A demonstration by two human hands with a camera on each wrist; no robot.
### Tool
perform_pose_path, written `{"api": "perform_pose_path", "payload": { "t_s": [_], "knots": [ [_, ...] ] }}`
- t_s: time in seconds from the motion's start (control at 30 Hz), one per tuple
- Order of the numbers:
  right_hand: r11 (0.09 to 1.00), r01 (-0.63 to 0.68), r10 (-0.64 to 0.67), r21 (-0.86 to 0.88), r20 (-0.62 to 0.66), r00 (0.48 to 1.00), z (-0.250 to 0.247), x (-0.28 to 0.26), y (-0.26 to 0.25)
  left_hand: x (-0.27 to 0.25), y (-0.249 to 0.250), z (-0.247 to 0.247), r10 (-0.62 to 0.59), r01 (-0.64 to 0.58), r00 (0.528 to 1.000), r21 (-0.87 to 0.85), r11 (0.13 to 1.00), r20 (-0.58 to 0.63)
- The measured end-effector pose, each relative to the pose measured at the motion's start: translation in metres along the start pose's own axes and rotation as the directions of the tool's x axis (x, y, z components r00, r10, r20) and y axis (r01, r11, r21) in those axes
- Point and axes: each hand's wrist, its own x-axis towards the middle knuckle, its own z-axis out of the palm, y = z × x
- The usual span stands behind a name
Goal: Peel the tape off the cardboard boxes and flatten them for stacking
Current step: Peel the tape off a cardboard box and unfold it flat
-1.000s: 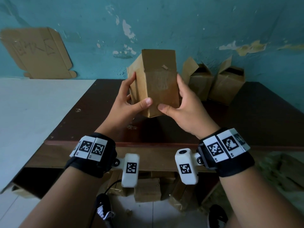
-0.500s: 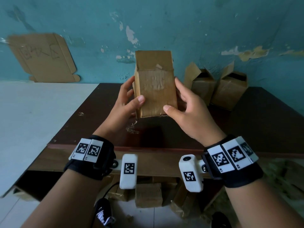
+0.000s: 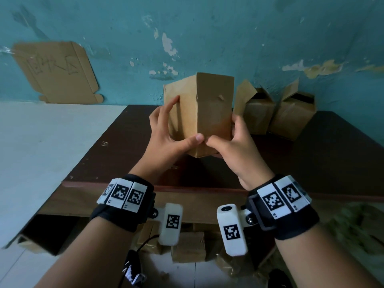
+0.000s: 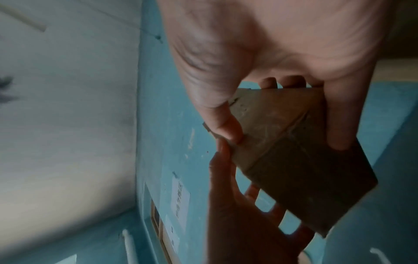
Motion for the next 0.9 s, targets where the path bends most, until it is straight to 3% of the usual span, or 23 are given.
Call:
{"api": "perform_pose_path", "payload": {
  "t_s": [0.13, 0.63, 0.9],
  "knots": [
    [0.991, -0.053, 0.053, 0.123, 0.003, 0.999, 0.001, 0.000, 0.002, -0.002, -0.003, 0.006, 0.070, -0.069, 0.997, 0.040, 0.997, -0.032],
    [0.990, -0.002, 0.008, 0.138, -0.045, 0.999, 0.001, 0.001, 0.010, -0.004, -0.004, 0.012, 0.130, -0.122, 0.989, 0.113, 0.986, -0.067],
    [0.963, 0.004, -0.021, 0.271, 0.061, 0.998, 0.001, 0.001, 0.005, 0.000, -0.002, 0.007, 0.087, -0.085, 0.992, 0.024, 0.996, -0.091]
  ]
}}
